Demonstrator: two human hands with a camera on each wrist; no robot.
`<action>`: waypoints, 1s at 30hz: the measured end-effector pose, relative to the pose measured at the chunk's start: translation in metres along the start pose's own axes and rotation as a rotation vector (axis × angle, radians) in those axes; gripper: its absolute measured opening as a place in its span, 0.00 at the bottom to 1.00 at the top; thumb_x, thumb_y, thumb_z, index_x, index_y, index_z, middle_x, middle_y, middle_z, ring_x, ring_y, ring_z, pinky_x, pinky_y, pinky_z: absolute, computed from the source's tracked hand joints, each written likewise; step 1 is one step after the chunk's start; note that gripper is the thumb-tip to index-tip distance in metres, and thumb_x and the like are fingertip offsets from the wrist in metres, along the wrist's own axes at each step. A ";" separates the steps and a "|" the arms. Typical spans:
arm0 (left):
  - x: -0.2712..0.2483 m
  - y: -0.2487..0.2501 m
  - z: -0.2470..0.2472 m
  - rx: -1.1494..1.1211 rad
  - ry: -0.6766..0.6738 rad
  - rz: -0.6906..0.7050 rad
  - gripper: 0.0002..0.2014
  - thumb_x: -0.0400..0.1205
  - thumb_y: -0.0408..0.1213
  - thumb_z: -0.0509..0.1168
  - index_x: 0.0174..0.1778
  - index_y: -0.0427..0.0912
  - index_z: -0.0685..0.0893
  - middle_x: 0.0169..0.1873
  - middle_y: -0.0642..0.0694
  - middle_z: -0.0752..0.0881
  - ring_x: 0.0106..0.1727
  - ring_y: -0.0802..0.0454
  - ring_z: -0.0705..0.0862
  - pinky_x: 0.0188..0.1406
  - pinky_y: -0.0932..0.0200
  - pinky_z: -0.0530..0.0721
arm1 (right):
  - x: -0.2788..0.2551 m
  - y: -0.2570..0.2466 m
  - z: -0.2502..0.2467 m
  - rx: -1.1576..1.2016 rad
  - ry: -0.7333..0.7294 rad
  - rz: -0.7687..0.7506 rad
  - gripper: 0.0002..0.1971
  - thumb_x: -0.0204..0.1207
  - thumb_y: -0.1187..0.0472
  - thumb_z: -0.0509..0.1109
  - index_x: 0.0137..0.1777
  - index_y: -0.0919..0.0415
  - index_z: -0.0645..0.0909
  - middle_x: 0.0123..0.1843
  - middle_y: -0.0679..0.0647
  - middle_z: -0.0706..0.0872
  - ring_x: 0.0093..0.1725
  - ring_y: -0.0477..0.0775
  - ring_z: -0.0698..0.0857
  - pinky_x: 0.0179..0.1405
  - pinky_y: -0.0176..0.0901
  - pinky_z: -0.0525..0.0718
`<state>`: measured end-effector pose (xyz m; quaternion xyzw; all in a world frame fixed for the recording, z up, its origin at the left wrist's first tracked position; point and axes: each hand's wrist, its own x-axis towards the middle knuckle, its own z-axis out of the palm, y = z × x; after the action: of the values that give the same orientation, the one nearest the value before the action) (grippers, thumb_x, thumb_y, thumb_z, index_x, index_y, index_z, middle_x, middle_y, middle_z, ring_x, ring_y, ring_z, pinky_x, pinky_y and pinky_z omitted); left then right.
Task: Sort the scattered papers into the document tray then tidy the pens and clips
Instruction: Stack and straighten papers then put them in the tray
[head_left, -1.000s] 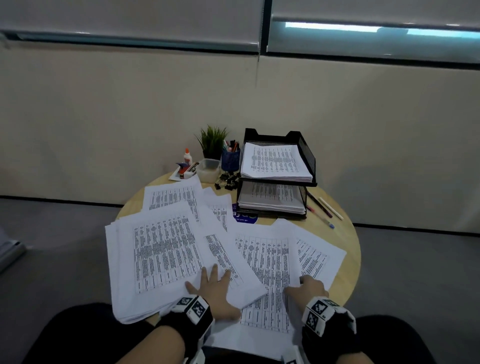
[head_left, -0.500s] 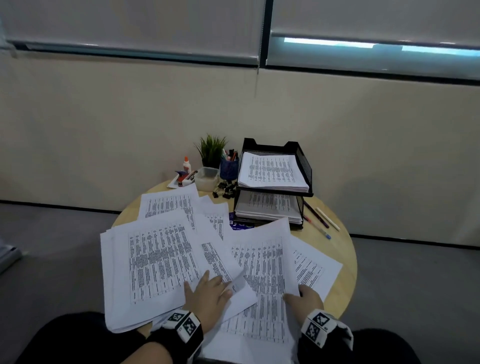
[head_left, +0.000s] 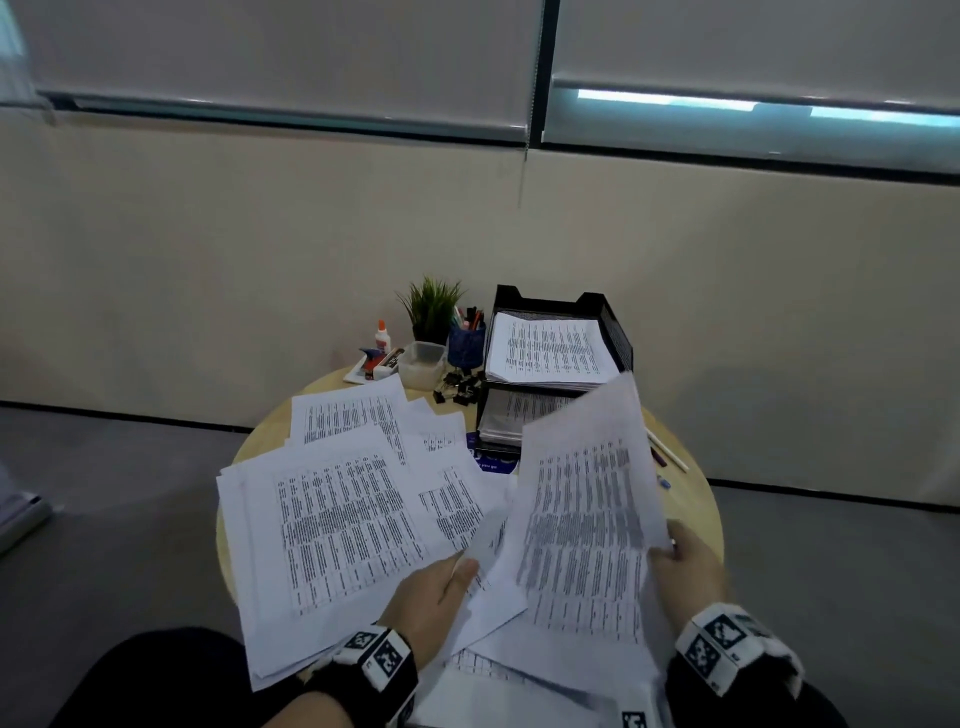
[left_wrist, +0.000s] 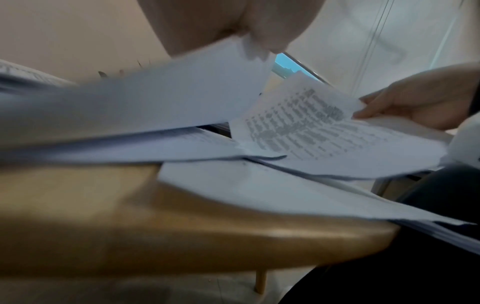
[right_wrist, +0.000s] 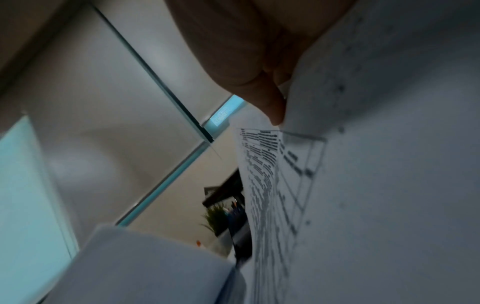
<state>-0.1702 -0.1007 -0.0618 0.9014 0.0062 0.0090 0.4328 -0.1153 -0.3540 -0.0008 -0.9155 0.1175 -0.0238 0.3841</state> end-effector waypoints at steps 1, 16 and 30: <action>0.001 0.000 -0.001 -0.028 0.029 0.005 0.29 0.81 0.61 0.43 0.74 0.55 0.73 0.56 0.52 0.88 0.52 0.60 0.85 0.56 0.63 0.82 | 0.000 -0.009 -0.011 -0.005 0.024 -0.025 0.15 0.81 0.69 0.58 0.65 0.61 0.78 0.46 0.60 0.82 0.37 0.57 0.76 0.37 0.41 0.71; 0.028 0.013 -0.041 -0.241 0.238 -0.037 0.32 0.83 0.57 0.48 0.76 0.39 0.71 0.71 0.43 0.78 0.71 0.48 0.76 0.73 0.52 0.72 | 0.016 -0.045 -0.062 0.067 0.044 -0.174 0.13 0.77 0.70 0.63 0.60 0.62 0.81 0.49 0.63 0.86 0.45 0.63 0.84 0.44 0.51 0.81; 0.009 0.012 0.000 -0.067 -0.021 0.004 0.26 0.85 0.56 0.46 0.77 0.51 0.68 0.33 0.51 0.83 0.29 0.54 0.80 0.33 0.62 0.81 | 0.005 0.040 0.072 0.640 -0.315 0.277 0.09 0.80 0.73 0.61 0.58 0.71 0.78 0.46 0.66 0.86 0.44 0.64 0.85 0.42 0.53 0.83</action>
<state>-0.1613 -0.1084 -0.0525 0.8865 -0.0003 0.0007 0.4627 -0.1087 -0.3320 -0.0800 -0.7169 0.1661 0.1339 0.6637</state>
